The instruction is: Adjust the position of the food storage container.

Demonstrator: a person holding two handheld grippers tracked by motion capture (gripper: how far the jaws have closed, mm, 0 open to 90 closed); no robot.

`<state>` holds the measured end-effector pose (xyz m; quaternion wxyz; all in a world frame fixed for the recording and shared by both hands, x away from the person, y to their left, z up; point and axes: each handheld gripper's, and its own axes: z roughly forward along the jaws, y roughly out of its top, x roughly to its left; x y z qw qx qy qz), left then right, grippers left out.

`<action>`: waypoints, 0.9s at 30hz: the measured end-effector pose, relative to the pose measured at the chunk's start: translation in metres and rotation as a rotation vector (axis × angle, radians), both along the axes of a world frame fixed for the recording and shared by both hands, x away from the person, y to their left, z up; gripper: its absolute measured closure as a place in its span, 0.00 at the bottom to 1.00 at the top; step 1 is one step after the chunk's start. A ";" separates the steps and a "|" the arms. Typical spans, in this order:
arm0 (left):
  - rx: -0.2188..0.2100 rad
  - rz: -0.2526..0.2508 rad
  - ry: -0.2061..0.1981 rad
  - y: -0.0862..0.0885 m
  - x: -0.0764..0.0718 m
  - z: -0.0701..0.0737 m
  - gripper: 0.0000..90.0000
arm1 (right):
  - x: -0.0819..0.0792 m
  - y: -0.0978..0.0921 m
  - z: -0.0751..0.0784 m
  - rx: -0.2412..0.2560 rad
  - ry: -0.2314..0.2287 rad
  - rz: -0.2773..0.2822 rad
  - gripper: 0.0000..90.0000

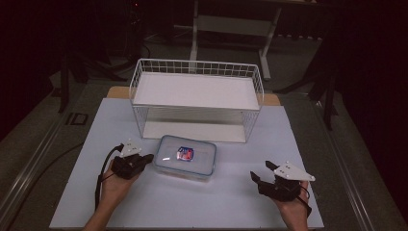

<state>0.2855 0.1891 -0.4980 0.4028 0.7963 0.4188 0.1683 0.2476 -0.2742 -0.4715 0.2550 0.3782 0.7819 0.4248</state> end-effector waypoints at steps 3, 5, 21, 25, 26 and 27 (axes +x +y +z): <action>0.001 -0.014 0.001 -0.004 -0.003 0.000 1.00 | 0.000 0.000 0.000 0.003 0.002 0.001 0.35; 0.001 -0.030 0.003 -0.008 -0.005 0.000 1.00 | 0.001 0.000 0.000 0.003 0.002 0.002 0.35; -0.014 -0.092 0.004 -0.028 -0.015 0.000 0.99 | 0.002 0.002 -0.001 0.005 0.008 0.006 0.36; -0.037 -0.070 0.008 -0.021 -0.013 -0.002 0.89 | 0.002 0.004 -0.002 0.007 0.013 0.011 0.35; -0.052 -0.066 0.010 -0.019 -0.012 -0.001 0.88 | 0.002 0.004 -0.001 0.007 0.014 0.012 0.35; -0.066 -0.064 0.010 -0.017 -0.012 0.000 0.86 | 0.001 0.004 -0.001 0.008 0.013 0.012 0.35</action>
